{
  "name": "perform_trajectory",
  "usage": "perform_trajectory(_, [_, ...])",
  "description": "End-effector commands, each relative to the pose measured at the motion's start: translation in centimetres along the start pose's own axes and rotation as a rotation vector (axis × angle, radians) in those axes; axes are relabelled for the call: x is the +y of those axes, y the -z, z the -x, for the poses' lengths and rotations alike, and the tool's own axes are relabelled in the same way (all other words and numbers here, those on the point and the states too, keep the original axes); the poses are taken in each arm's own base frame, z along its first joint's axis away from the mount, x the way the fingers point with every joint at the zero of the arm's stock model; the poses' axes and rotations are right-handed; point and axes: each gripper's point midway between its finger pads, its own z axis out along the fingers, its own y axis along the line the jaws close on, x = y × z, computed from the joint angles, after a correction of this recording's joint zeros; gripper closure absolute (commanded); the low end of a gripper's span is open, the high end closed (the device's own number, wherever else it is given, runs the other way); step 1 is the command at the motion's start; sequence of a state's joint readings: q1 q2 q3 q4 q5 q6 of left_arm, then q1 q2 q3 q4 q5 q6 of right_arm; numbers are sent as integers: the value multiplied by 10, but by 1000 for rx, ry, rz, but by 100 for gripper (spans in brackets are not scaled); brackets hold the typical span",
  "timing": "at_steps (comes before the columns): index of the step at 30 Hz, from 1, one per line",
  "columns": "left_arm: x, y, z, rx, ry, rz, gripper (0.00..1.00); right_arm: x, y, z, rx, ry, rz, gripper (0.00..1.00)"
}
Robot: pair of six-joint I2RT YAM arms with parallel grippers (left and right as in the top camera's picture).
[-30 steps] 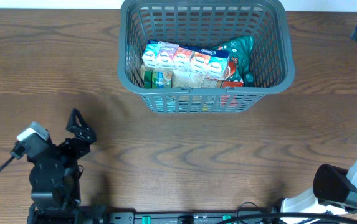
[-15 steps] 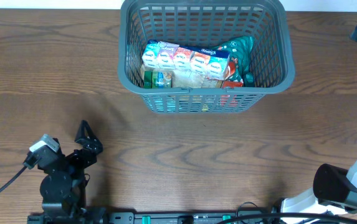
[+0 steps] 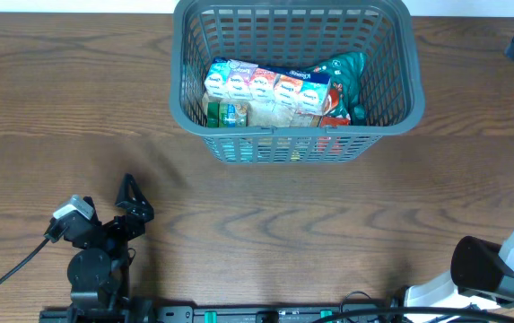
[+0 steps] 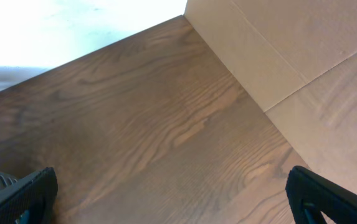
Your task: Pack container
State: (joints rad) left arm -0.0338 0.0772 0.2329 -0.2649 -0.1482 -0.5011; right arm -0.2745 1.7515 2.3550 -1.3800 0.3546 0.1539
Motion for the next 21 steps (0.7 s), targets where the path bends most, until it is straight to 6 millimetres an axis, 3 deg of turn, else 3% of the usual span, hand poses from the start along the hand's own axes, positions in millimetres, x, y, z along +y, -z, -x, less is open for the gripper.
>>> perform_trajectory(1, [-1,-2,-4,2,8,-19,1,-3,0,0,0,-21,-7,1])
perform_trajectory(21, [-7,-12,-2,-79,27,-81,1,-3,0,0,0,-21,-7,1])
